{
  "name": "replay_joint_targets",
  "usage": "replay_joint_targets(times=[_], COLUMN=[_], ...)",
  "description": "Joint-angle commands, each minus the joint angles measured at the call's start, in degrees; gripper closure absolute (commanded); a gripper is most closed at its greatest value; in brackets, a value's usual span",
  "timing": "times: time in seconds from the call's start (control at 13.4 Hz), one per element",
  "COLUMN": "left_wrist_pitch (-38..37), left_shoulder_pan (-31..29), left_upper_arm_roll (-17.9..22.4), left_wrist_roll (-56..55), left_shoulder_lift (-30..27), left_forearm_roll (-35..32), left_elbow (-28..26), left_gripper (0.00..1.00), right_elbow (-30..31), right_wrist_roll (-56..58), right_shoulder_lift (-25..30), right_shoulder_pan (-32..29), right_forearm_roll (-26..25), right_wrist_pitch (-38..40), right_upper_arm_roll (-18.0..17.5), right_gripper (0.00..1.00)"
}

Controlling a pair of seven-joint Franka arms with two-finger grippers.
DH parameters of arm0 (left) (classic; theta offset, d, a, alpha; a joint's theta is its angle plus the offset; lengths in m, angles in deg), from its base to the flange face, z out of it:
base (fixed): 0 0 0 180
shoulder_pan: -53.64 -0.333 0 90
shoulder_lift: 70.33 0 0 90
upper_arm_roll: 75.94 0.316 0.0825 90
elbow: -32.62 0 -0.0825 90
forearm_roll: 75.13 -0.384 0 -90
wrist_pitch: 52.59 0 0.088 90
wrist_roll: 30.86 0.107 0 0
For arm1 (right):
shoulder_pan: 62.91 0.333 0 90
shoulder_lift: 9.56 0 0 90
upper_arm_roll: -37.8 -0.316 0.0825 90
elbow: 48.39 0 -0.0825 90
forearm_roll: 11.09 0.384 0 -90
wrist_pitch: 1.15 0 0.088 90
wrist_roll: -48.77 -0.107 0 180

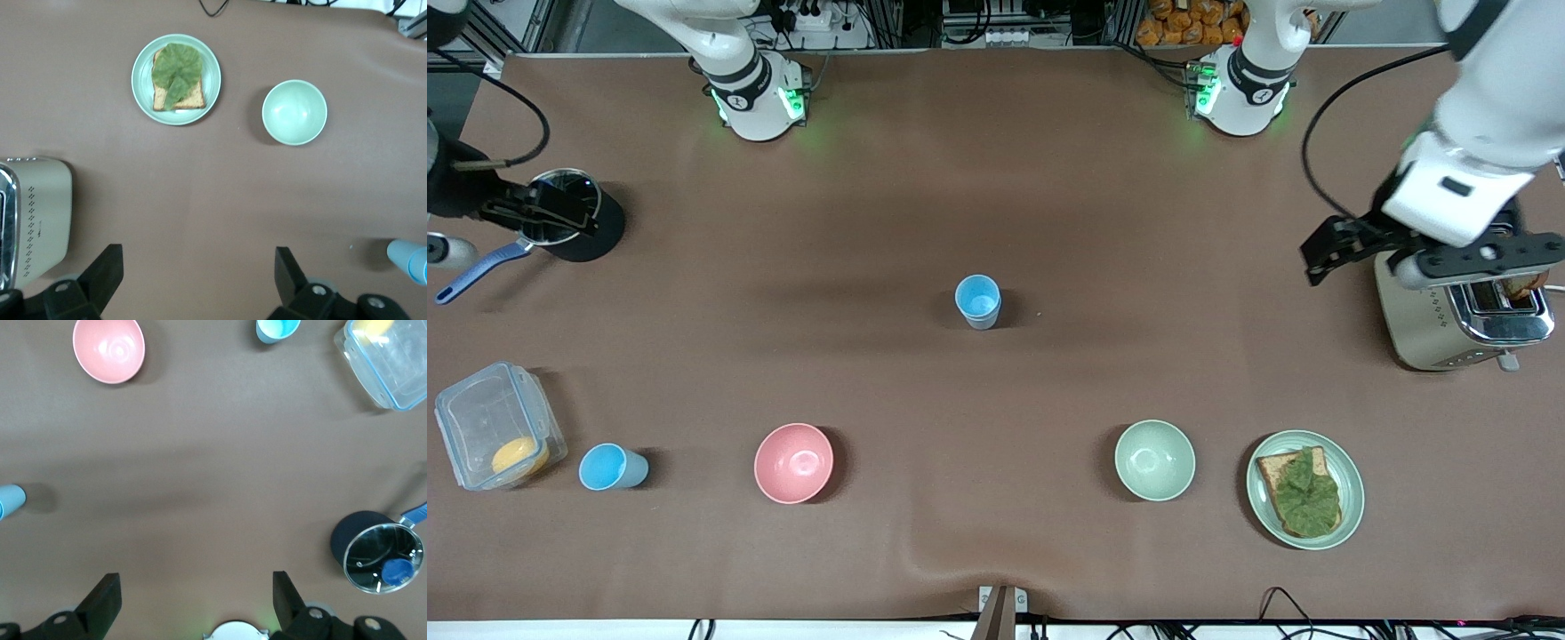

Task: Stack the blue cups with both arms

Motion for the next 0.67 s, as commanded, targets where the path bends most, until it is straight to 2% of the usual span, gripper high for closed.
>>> replay_joint_targets(times=[0.0,0.15,0.6], left_wrist_pitch=[-3.7,-4.5,-5.9], left_shoulder_pan=[-2.4,-3.7,-3.7], left_upper_arm_roll=[0.6,0.6,0.6], left_wrist_roll=[5.6,10.5,12.6], left_shoulder_lift=[-2.1,-3.1,-3.4], left_forearm_roll=[2.1,2.1,1.5], left_elbow=[-0.6,-1.1,-1.0], left_gripper=[0.0,0.0,0.0], right_elbow=[0.6,0.4,-0.9], right_wrist_roll=[3.5,5.1,5.2], right_shoulder_lift=[1.8,1.6,0.8], right_shoulder_pan=[-1.2,-1.3,-1.5], right_forearm_roll=[0.1,0.0,-2.1], right_wrist_pitch=[1.7,1.6,0.7], right_upper_arm_roll=[1.6,2.3,2.2], right_gripper=[0.0,0.0,0.0])
